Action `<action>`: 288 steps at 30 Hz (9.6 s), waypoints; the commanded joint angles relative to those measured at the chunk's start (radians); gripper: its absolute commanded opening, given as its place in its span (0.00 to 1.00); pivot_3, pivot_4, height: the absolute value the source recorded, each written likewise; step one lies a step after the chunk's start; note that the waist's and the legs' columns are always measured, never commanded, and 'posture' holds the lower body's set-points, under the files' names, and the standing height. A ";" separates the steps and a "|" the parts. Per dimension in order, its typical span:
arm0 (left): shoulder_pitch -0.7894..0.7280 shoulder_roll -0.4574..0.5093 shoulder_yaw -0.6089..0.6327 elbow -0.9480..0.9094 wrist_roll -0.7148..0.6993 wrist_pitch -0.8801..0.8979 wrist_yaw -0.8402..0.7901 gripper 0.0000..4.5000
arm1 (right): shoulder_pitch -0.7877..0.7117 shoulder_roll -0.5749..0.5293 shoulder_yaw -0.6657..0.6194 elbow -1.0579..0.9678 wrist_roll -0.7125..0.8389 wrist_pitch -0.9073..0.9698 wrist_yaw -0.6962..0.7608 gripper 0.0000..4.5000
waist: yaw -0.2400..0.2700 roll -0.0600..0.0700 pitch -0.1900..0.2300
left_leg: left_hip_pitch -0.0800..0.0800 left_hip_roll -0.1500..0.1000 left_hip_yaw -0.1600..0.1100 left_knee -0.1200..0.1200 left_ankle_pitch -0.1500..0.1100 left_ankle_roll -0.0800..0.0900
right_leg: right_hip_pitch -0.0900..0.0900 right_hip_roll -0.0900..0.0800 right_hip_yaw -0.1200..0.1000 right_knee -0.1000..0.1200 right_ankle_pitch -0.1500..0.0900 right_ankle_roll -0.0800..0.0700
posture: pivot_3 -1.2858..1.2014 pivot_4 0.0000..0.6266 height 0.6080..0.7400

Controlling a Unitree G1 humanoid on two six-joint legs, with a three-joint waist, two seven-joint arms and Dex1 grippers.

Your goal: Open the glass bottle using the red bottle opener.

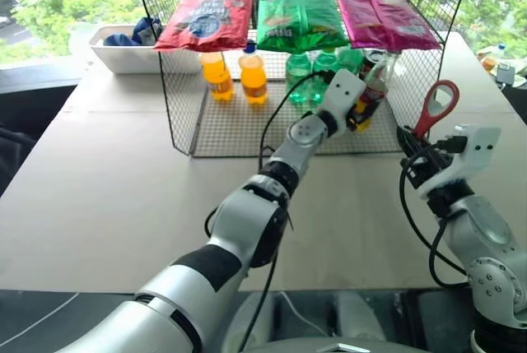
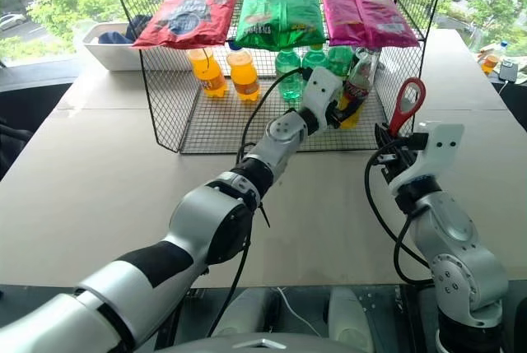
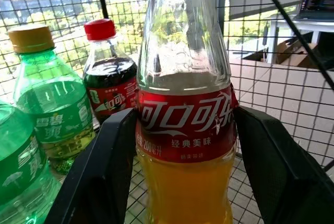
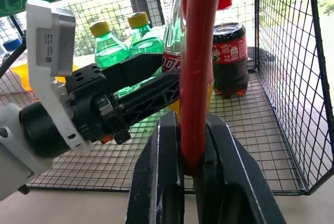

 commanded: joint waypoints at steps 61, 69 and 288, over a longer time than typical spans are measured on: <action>-0.072 -0.180 0.032 0.030 -0.041 0.141 0.028 0.98 | 0.002 -0.006 -0.013 -0.030 -0.012 -0.004 0.021 0.00 | -0.017 0.000 0.000 | 0.001 0.000 -0.001 0.004 0.000 0.000 | 0.001 0.000 0.000 0.002 0.000 0.000 | 0.52 0.24 1.00; -0.102 -0.226 0.022 0.043 -0.026 0.153 0.014 0.98 | -0.006 -0.013 -0.007 -0.027 -0.015 0.002 0.023 0.00 | -0.017 0.000 0.000 | 0.001 0.000 -0.001 0.004 0.000 0.000 | 0.001 0.000 0.000 0.002 0.000 0.000 | 0.52 0.24 1.00; 0.719 0.258 -0.112 -1.149 -0.432 0.421 -0.527 0.40 | -0.348 -0.248 0.500 0.773 -1.415 -1.143 -0.065 0.00 | -0.015 0.001 -0.001 | 0.004 0.005 0.000 0.004 -0.001 0.001 | 0.004 0.000 0.001 0.000 0.000 0.000 | 0.52 0.24 1.00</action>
